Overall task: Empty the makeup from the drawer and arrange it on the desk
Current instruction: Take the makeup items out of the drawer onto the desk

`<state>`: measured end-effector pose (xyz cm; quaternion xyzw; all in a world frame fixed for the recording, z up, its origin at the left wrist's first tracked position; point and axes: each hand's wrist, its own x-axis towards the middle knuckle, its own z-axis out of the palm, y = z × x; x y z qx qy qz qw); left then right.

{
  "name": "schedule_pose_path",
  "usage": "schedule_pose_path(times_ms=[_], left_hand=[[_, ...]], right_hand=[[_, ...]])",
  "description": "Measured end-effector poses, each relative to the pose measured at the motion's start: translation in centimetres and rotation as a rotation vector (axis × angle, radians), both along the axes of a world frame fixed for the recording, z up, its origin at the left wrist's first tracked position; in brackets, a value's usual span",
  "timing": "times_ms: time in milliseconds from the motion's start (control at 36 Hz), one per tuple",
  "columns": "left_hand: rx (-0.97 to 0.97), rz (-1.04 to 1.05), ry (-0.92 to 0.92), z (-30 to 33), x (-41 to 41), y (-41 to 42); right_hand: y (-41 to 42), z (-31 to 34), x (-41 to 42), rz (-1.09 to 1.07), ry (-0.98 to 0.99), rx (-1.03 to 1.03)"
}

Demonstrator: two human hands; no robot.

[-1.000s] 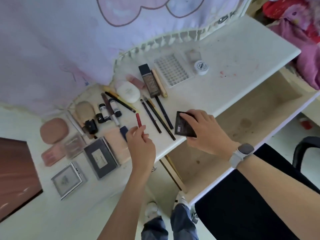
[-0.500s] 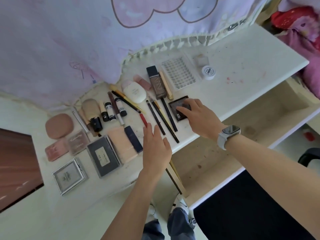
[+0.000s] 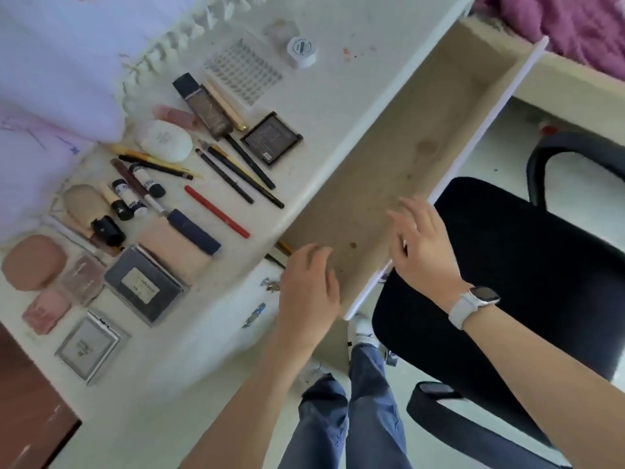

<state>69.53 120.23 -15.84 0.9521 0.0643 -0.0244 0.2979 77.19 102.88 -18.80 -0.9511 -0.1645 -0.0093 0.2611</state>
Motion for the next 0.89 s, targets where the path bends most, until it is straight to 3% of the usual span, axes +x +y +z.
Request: schedule_pose_path(times_ms=[222, 306, 500, 750, 889], left_hand=[[0.416, -0.257, 0.213, -4.8, 0.7, 0.8], [0.542, -0.335, 0.224, -6.0, 1.6, 1.6], [0.759, -0.543, 0.491, -7.7, 4.4, 1.5], [0.849, -0.626, 0.711, -8.0, 5.4, 1.7], [0.868, -0.658, 0.719, -7.8, 5.3, 1.9]], right_hand=[[-1.7, -3.3, -2.9, 0.066, 0.077, -0.074], [-1.6, -4.1, -2.8, 0.068, 0.052, -0.057], [-2.3, -5.6, -2.6, 0.104, -0.046, -0.101], [-2.7, -6.3, -2.3, 0.153, -0.098, -0.266], [-2.7, -6.0, -2.3, 0.166, -0.097, -0.326]])
